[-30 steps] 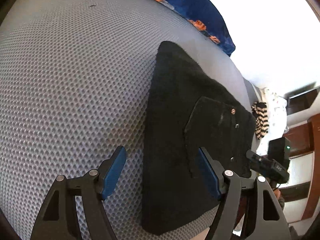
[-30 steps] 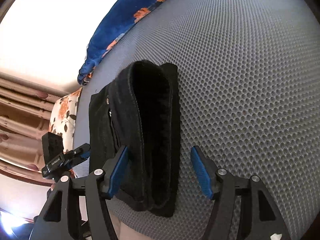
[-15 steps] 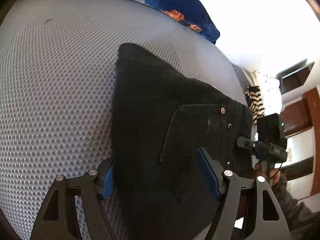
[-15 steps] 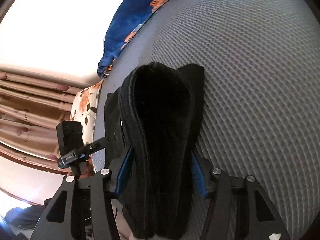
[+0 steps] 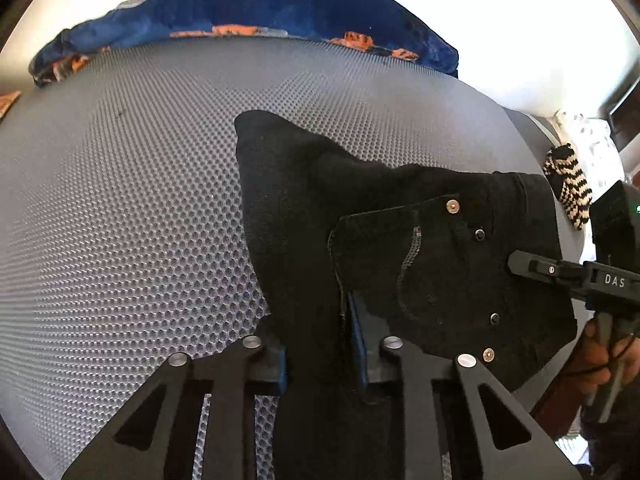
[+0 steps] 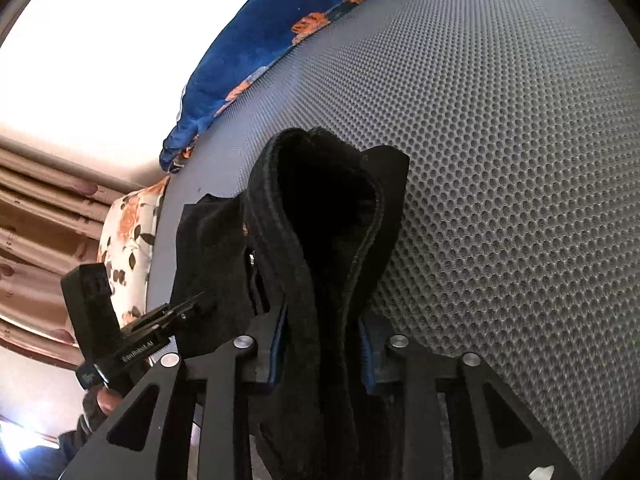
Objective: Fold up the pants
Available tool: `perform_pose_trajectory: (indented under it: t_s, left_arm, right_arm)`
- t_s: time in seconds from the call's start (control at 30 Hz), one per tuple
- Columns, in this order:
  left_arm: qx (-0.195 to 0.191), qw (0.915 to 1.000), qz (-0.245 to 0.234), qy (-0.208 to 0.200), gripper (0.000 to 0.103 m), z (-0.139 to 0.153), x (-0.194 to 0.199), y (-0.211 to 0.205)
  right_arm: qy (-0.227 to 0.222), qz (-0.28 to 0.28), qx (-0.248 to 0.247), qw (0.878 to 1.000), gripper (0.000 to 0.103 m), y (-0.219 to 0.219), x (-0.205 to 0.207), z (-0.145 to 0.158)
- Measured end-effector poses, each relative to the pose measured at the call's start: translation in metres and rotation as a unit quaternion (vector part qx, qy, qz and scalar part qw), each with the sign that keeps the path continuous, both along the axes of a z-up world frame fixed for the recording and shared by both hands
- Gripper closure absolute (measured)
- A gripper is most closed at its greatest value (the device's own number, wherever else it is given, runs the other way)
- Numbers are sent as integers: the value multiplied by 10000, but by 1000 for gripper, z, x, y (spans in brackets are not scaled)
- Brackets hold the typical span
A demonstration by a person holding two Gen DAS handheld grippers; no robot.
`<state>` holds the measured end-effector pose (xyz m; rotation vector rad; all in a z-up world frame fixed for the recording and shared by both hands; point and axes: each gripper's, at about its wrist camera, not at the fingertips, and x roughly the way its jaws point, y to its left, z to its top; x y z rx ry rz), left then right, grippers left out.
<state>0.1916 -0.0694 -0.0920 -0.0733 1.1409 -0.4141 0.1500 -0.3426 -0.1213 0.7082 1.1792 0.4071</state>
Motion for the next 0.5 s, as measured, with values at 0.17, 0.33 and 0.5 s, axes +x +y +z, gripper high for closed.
perform_pose_trajectory:
  t_s: [0.17, 0.33, 0.5]
  left_arm:
    - [-124, 9999, 44, -48, 83, 10, -9, 14]
    - [-224, 9997, 79, -108, 84, 20, -14, 27]
    - [-206, 9992, 158, -291, 85, 35, -14, 43]
  right_arm:
    - [-90, -20, -25, 10000, 79, 10, -3, 16]
    - [-160, 80, -58, 9998, 80, 28, -5, 29]
    - [-203, 250, 26, 9995, 80, 50, 1, 36]
